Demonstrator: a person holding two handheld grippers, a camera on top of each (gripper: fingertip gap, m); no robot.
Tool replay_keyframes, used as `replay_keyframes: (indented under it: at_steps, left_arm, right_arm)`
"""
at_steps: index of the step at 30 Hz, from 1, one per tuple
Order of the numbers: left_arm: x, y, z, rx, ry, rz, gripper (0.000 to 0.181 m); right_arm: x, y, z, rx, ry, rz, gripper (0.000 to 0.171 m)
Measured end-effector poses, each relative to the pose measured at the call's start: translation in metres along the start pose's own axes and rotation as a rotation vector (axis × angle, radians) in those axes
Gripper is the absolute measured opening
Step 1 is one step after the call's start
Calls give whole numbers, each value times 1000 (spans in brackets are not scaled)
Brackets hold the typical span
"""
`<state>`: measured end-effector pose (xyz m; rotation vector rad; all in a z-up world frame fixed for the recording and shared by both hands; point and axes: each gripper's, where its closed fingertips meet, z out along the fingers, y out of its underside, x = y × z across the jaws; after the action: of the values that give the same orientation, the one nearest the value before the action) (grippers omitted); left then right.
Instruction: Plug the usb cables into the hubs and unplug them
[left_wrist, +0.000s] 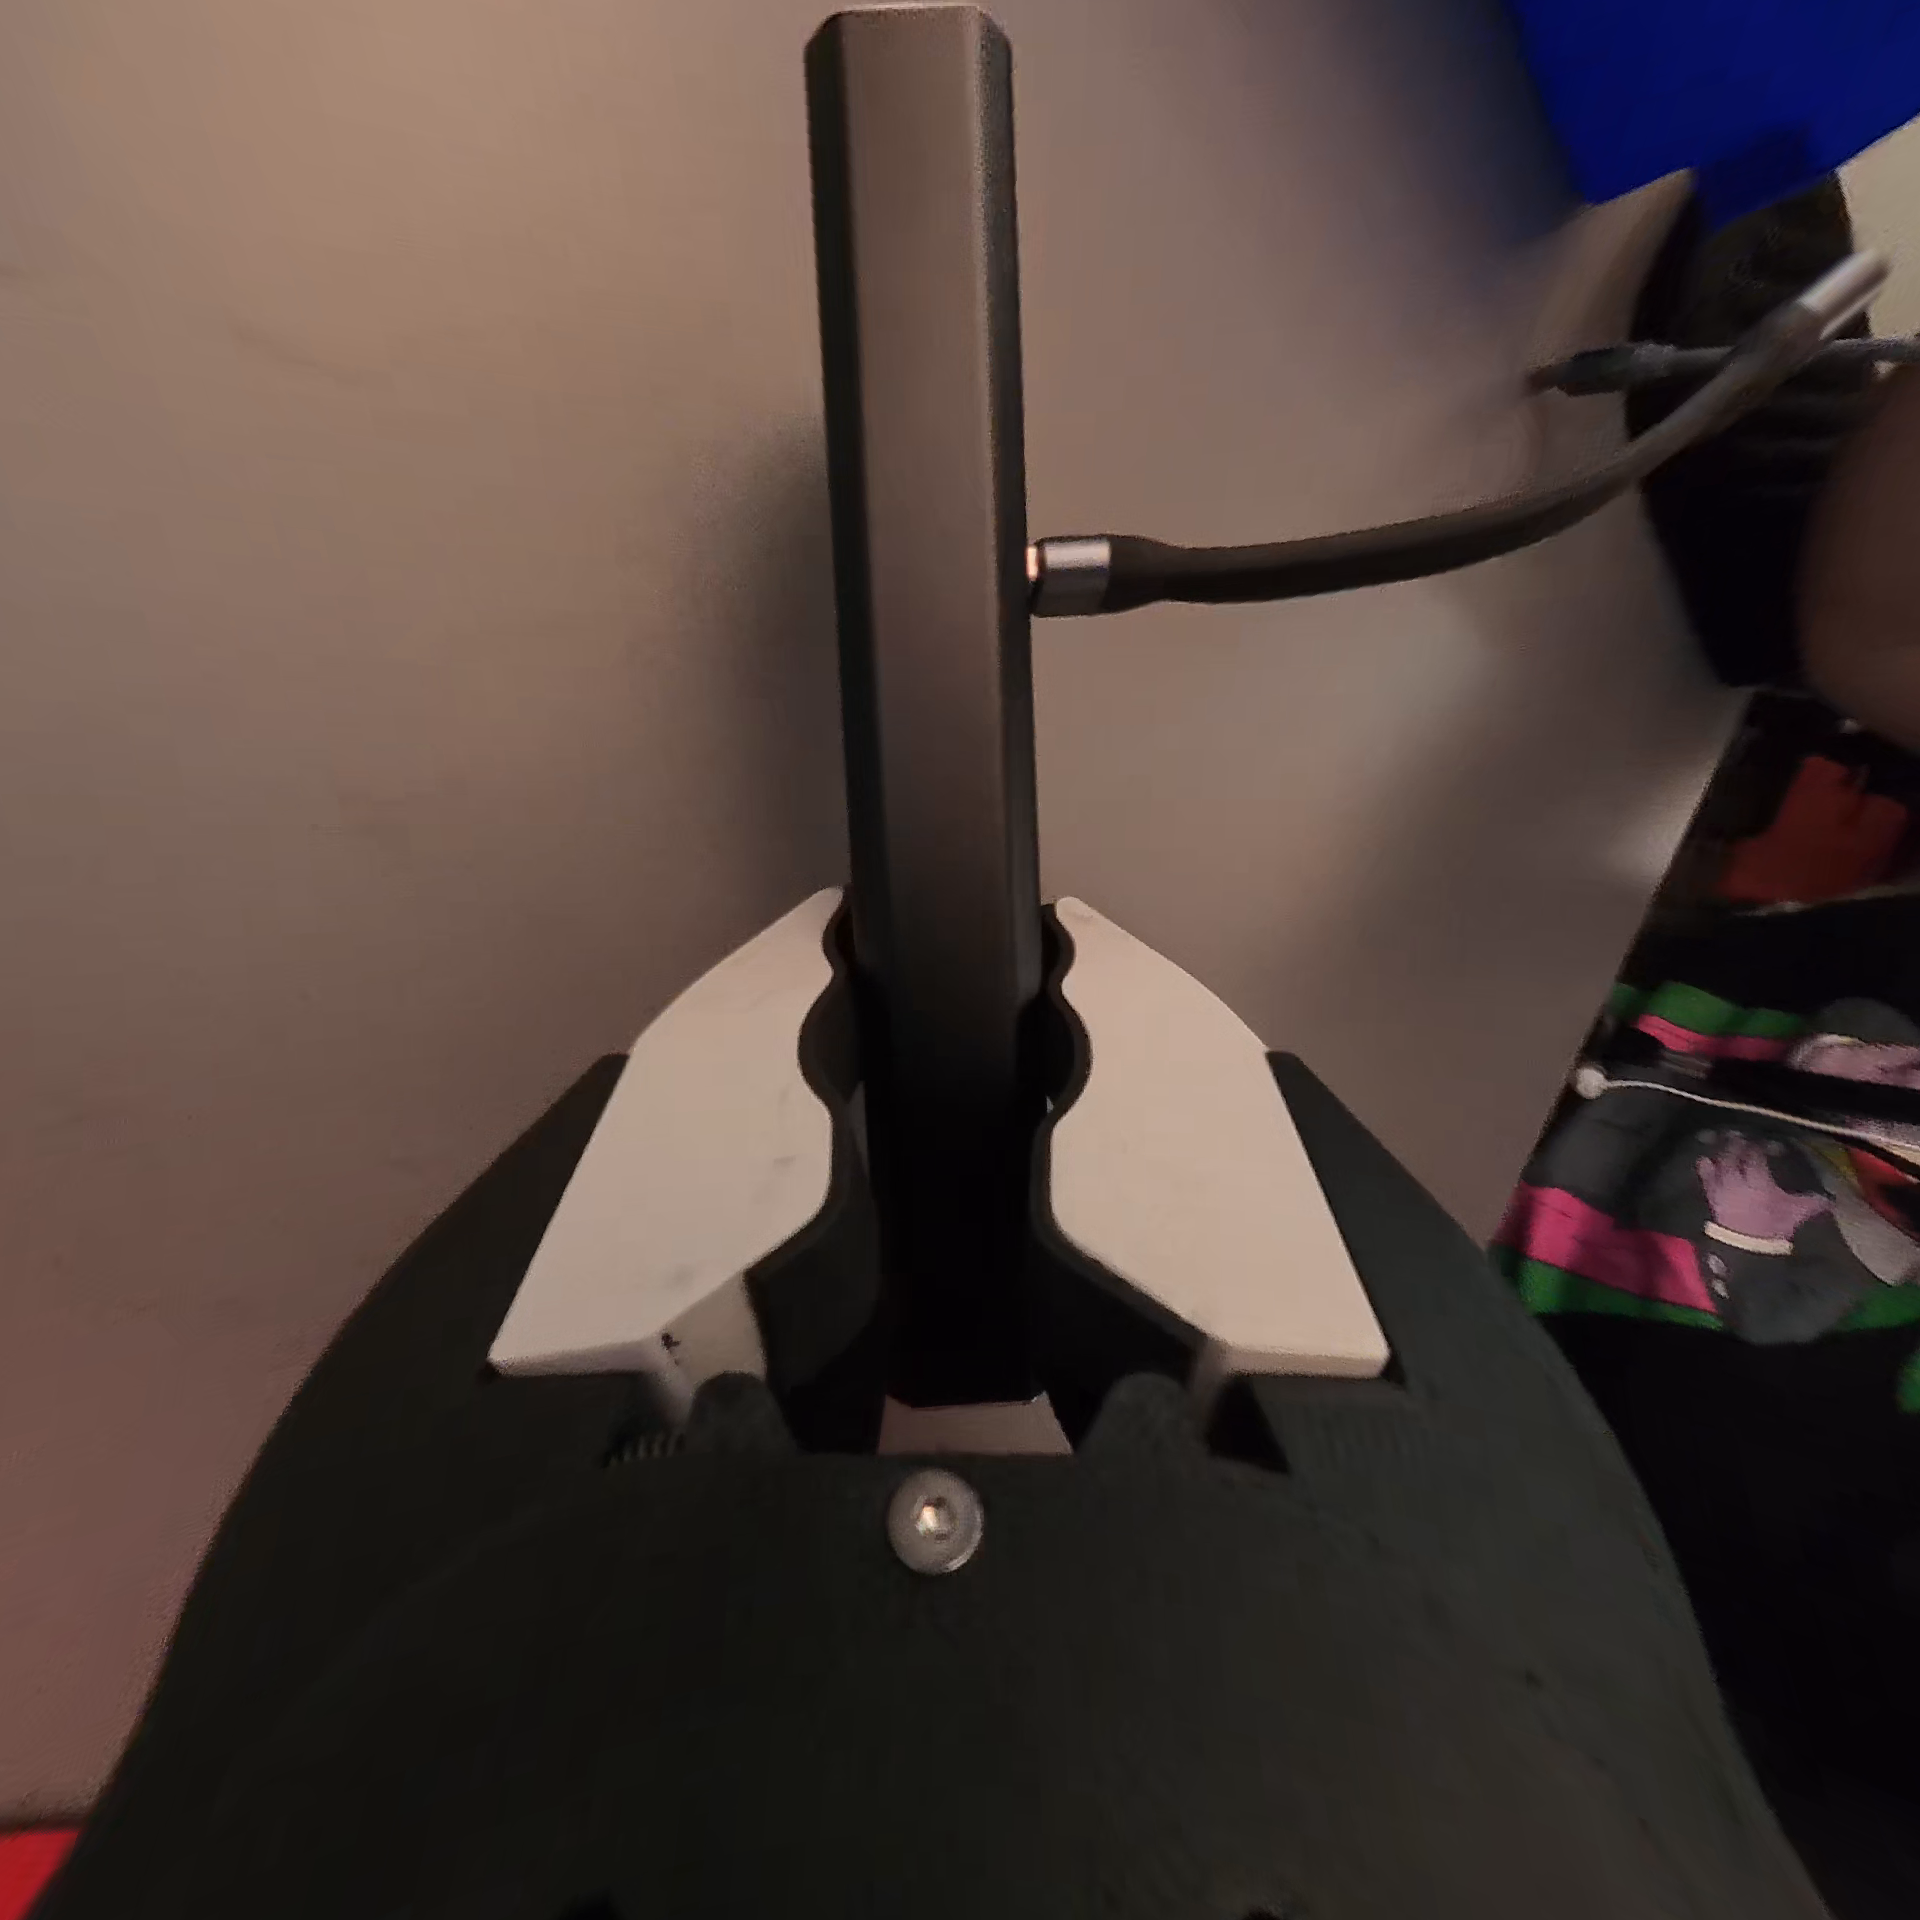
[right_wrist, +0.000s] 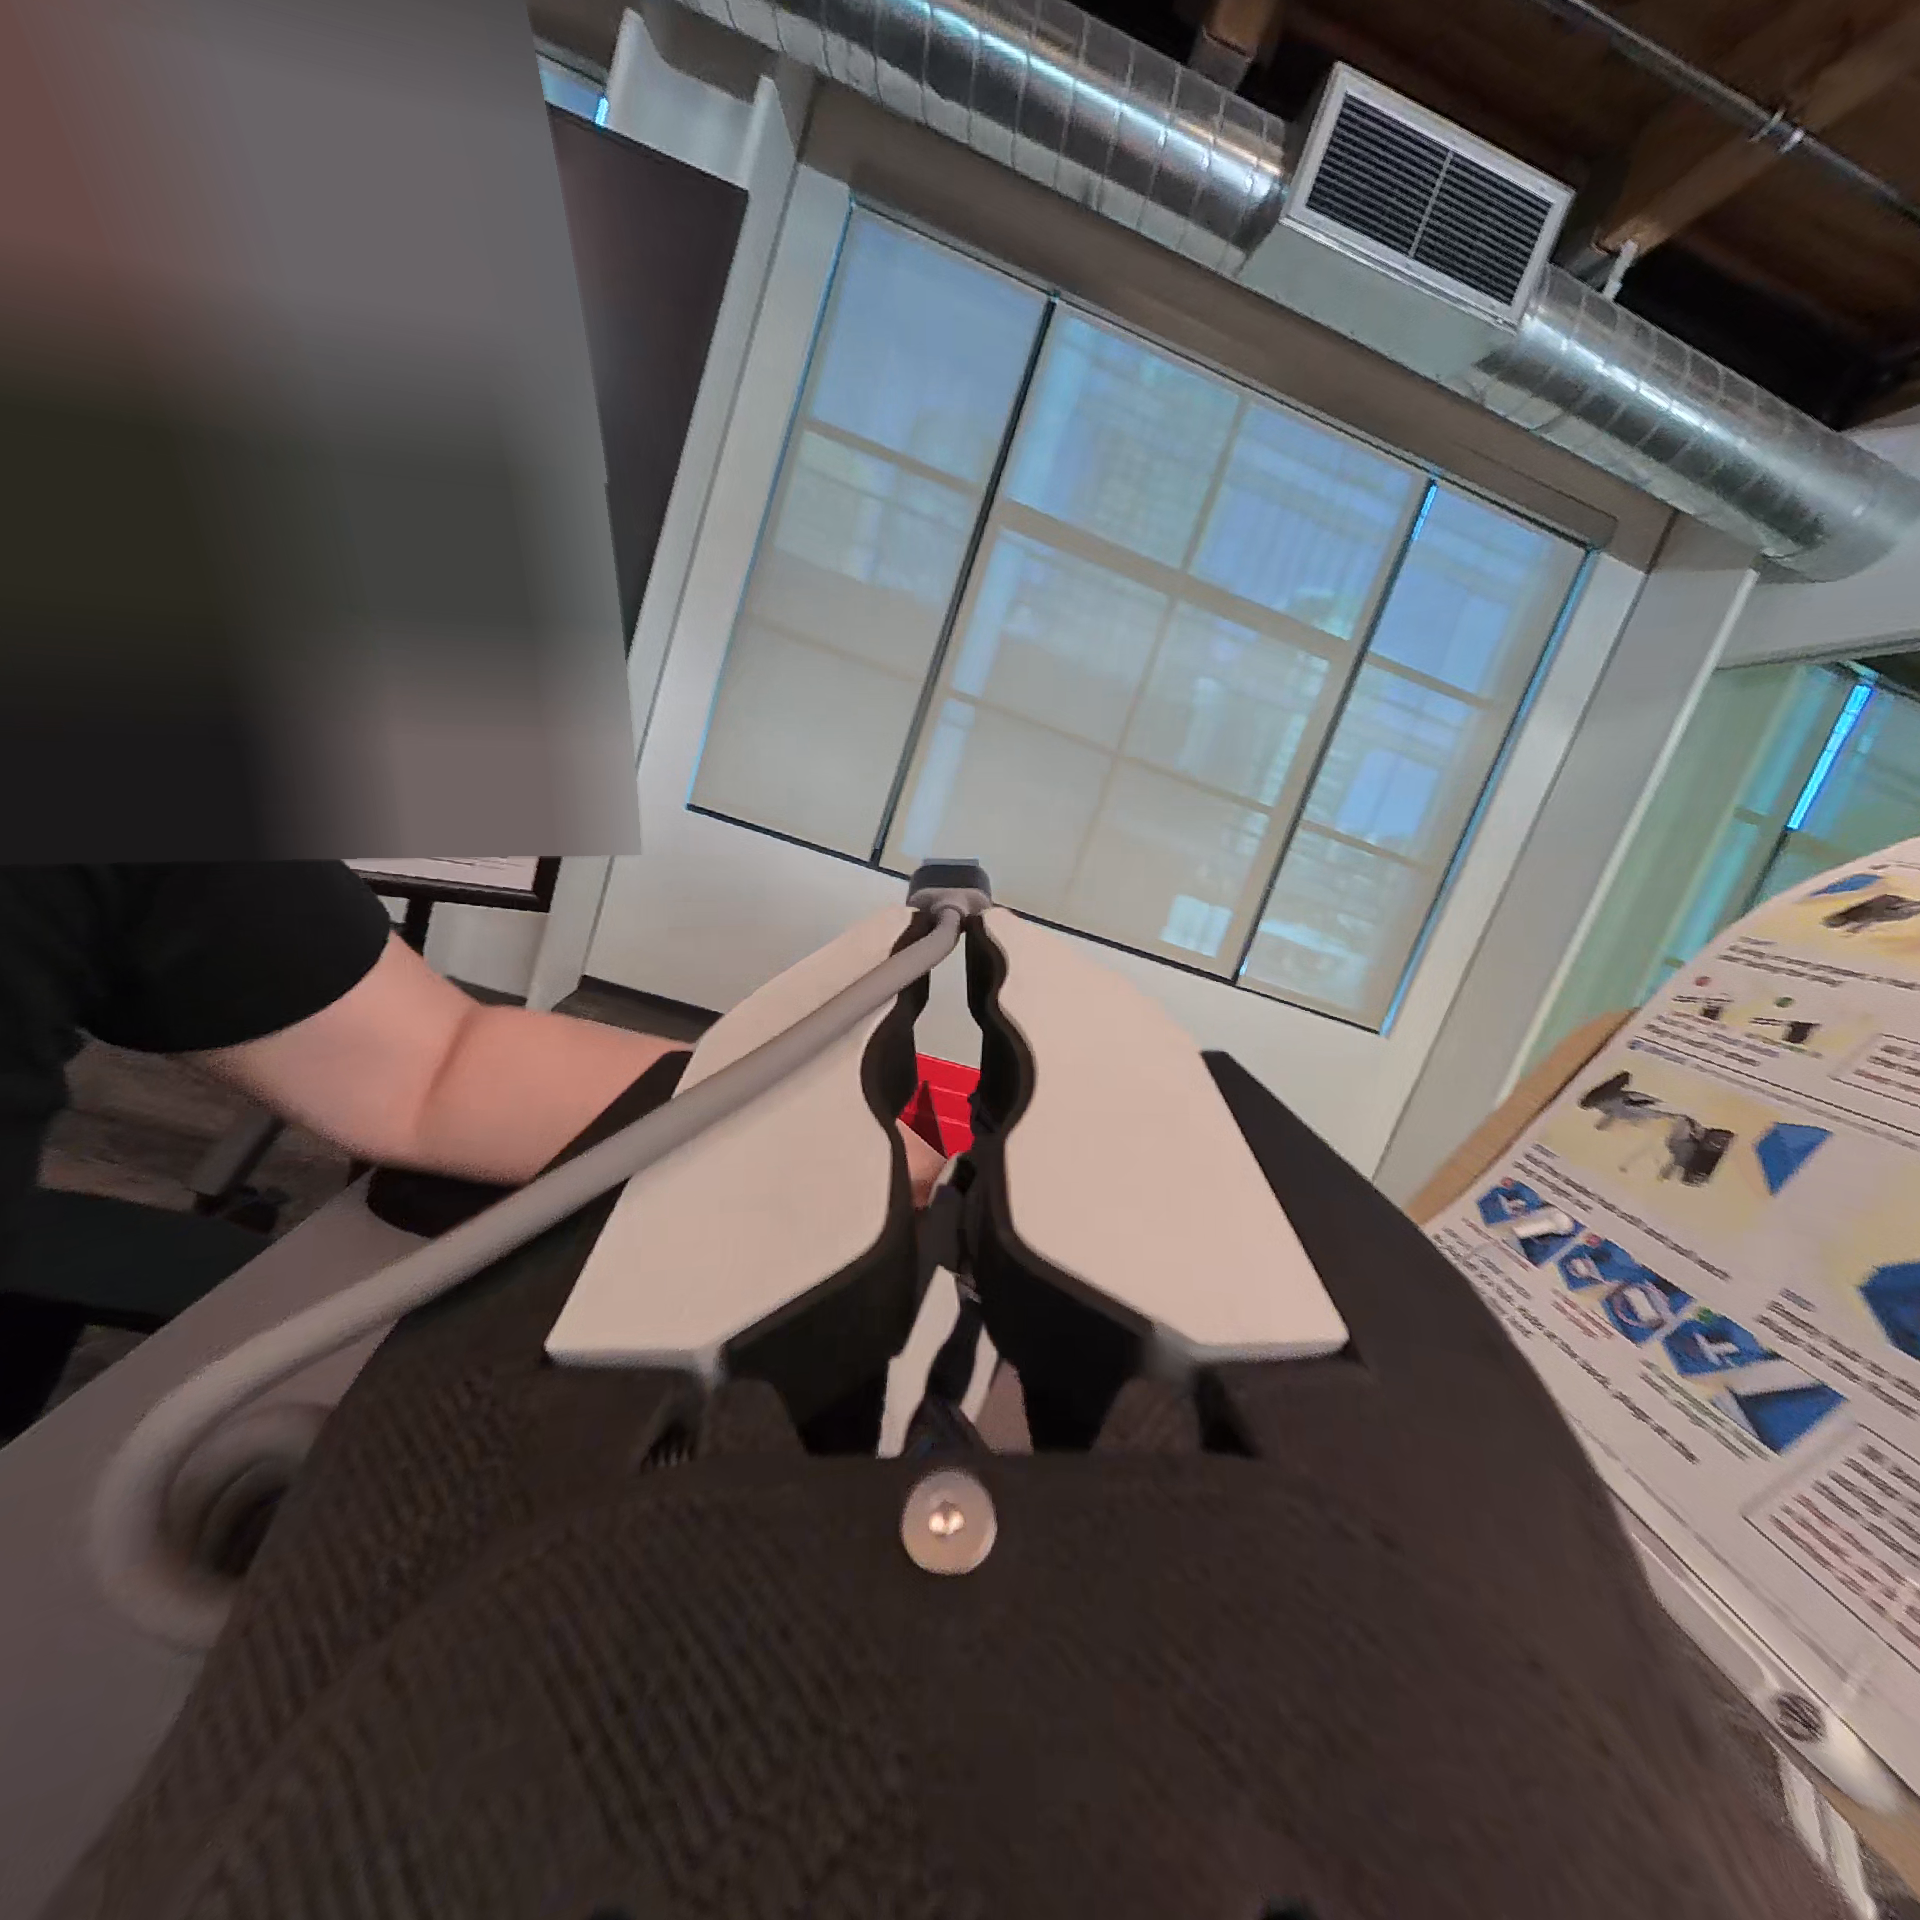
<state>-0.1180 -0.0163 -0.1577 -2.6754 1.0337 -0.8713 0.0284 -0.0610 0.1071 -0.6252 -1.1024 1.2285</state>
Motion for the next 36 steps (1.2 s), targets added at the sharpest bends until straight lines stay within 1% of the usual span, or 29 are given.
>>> replay_keyframes:
  at_steps: [3,5,9,11,13,17,22,24,26,29,30,33,36]
  left_arm:
    - [7,1,-11,-68,-36,36,30]
    - [13,1,-24,-125,-71,67,30]
    - [35,-5,-58,-209,-109,128,30]
    - [46,-10,-75,-231,-117,147,30]
    - [58,-14,-90,-239,-111,154,30]
    - [70,-19,-117,-232,-162,182,30]
    - [91,-24,-145,-195,-177,220,30]
    - [100,-26,-152,-185,-177,226,30]
    - [106,-29,-157,-178,-179,234,30]
    - [112,-33,-161,-172,-180,246,30]
    - [114,-34,-161,-171,-178,242,30]
    - [114,-37,-160,-170,-181,238,30]
    - [115,-37,-159,-172,-174,240,30]
  right_arm:
    - [3,-2,-3,-3,20,-3,7]
    - [6,3,-4,-43,41,-26,7]
    - [6,22,1,-214,92,-175,7]
    - [6,31,5,-310,120,-270,7]
    - [3,33,11,-367,137,-339,7]
    - [-11,13,22,-395,151,-424,7]
    - [-23,-8,34,-506,220,-586,7]
    - [-26,-8,44,-571,243,-653,7]
    - [-31,-2,56,-666,243,-720,7]
    - [-50,11,79,-760,228,-777,7]
    - [-54,15,83,-803,256,-807,7]
    - [-59,30,87,-937,339,-964,7]
    - [-64,47,92,-964,352,-986,6]
